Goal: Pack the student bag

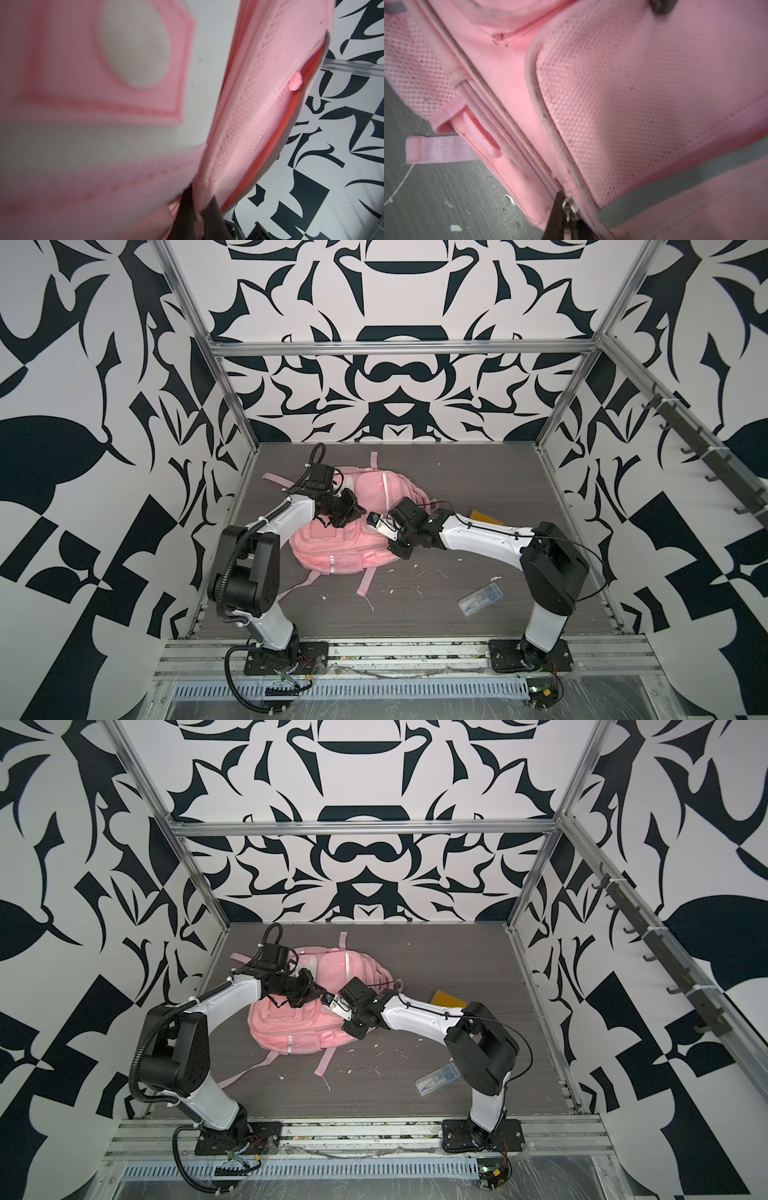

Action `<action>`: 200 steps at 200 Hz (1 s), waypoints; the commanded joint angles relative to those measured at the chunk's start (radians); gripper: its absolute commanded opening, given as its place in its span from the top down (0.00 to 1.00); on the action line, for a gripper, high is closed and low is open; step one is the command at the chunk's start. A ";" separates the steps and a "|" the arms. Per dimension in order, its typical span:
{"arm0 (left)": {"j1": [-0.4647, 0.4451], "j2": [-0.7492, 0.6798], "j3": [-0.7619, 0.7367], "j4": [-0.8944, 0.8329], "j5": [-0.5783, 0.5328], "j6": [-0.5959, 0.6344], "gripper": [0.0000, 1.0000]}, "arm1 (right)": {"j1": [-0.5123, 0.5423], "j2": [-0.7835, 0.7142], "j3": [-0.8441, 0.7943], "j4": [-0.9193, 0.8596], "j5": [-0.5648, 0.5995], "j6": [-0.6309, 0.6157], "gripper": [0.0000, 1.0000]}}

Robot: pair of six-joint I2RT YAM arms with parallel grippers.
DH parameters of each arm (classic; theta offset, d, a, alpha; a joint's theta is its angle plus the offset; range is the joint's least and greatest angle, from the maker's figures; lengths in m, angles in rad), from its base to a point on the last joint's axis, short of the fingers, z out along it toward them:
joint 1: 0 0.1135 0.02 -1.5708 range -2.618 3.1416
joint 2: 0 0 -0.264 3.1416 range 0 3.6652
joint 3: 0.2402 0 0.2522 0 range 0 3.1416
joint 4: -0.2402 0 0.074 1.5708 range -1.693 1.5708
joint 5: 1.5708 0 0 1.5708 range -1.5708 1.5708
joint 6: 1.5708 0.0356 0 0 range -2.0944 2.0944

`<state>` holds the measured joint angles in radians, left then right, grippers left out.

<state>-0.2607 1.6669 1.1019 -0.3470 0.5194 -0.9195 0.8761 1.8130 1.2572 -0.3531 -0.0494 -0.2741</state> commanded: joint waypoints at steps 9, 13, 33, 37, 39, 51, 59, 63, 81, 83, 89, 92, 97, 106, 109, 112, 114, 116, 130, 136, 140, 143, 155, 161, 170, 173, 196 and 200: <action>-0.006 -0.057 0.011 0.071 0.013 -0.005 1.00 | 0.032 -0.005 0.057 0.104 -0.103 0.058 1.00; -0.006 -0.059 0.016 0.055 0.009 0.009 1.00 | 0.030 -0.009 0.059 0.102 -0.098 0.072 1.00; -0.003 -0.054 0.048 -0.029 -0.021 0.110 1.00 | 0.018 -0.040 0.061 0.080 -0.082 0.130 0.83; -0.003 -0.050 0.058 -0.053 -0.031 0.133 1.00 | 0.015 -0.050 0.057 0.079 -0.070 0.147 0.78; -0.003 -0.049 0.061 -0.063 -0.034 0.144 1.00 | 0.011 -0.055 0.054 0.079 -0.064 0.157 0.75; -0.003 -0.034 0.075 -0.094 -0.052 0.187 1.00 | -0.019 -0.094 0.025 0.083 -0.035 0.225 0.59; -0.003 -0.023 0.074 -0.100 -0.068 0.204 1.00 | -0.056 -0.128 -0.014 0.099 -0.047 0.270 0.48; -0.004 -0.015 0.075 -0.104 -0.072 0.212 1.00 | -0.078 -0.148 -0.036 0.109 -0.060 0.294 0.43; -0.016 0.009 0.084 -0.111 -0.086 0.238 0.90 | -0.183 -0.241 -0.113 0.131 -0.117 0.360 0.26; -0.018 0.011 0.085 -0.111 -0.089 0.242 0.87 | -0.193 -0.251 -0.117 0.130 -0.121 0.362 0.24; -0.024 0.014 0.089 -0.118 -0.098 0.253 0.78 | -0.220 -0.283 -0.131 0.119 -0.127 0.361 0.22; -0.027 0.013 0.091 -0.120 -0.101 0.260 0.75 | -0.241 -0.297 -0.135 0.115 -0.126 0.357 0.21; -0.030 0.013 0.094 -0.125 -0.106 0.268 0.71 | -0.264 -0.320 -0.139 0.099 -0.126 0.349 0.20; -0.037 0.013 0.103 -0.139 -0.116 0.291 0.66 | -0.313 -0.347 -0.136 0.059 -0.117 0.333 0.19; -0.039 0.014 0.106 -0.143 -0.118 0.299 0.65 | -0.330 -0.353 -0.132 0.042 -0.111 0.327 0.18; -0.042 0.013 0.109 -0.149 -0.122 0.306 0.64 | -0.348 -0.356 -0.128 0.023 -0.104 0.322 0.18; -0.045 0.013 0.110 -0.154 -0.124 0.312 0.64 | -0.363 -0.358 -0.123 0.009 -0.099 0.319 0.18; -0.046 0.013 0.114 -0.159 -0.126 0.317 0.63 | -0.376 -0.360 -0.119 -0.005 -0.094 0.316 0.18; -0.059 0.017 0.135 -0.198 -0.145 0.357 0.59 | -0.473 -0.346 -0.086 -0.102 -0.066 0.300 0.18; -0.065 0.015 0.143 -0.217 -0.158 0.373 0.56 | -0.518 -0.334 -0.073 -0.139 -0.060 0.297 0.19; -0.069 0.013 0.149 -0.230 -0.170 0.386 0.54 | -0.545 -0.326 -0.065 -0.160 -0.060 0.296 0.19; -0.073 0.011 0.153 -0.238 -0.177 0.393 0.51 | -0.561 -0.320 -0.060 -0.175 -0.059 0.297 0.19; -0.084 -0.003 0.165 -0.274 -0.208 0.418 0.40 | -0.618 -0.300 -0.045 -0.228 -0.049 0.296 0.19; -0.087 -0.012 0.170 -0.290 -0.224 0.428 0.35 | -0.638 -0.292 -0.040 -0.248 -0.039 0.297 0.19; -0.091 -0.033 0.173 -0.313 -0.246 0.442 0.30 | -0.665 -0.280 -0.036 -0.274 -0.028 0.304 0.19; -0.092 -0.039 0.174 -0.322 -0.254 0.447 0.28 | -0.674 -0.276 -0.036 -0.282 -0.025 0.308 0.19; -0.103 -0.110 0.170 -0.381 -0.320 0.485 0.12 | -0.740 -0.246 -0.045 -0.316 -0.043 0.354 0.19; -0.106 -0.122 0.168 -0.393 -0.334 0.494 0.11 | -0.752 -0.240 -0.049 -0.317 -0.051 0.364 0.19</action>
<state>-0.3607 1.6409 1.2552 -0.6075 0.2913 -0.5022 0.1661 1.5700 1.1881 -0.5800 -0.0917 0.0391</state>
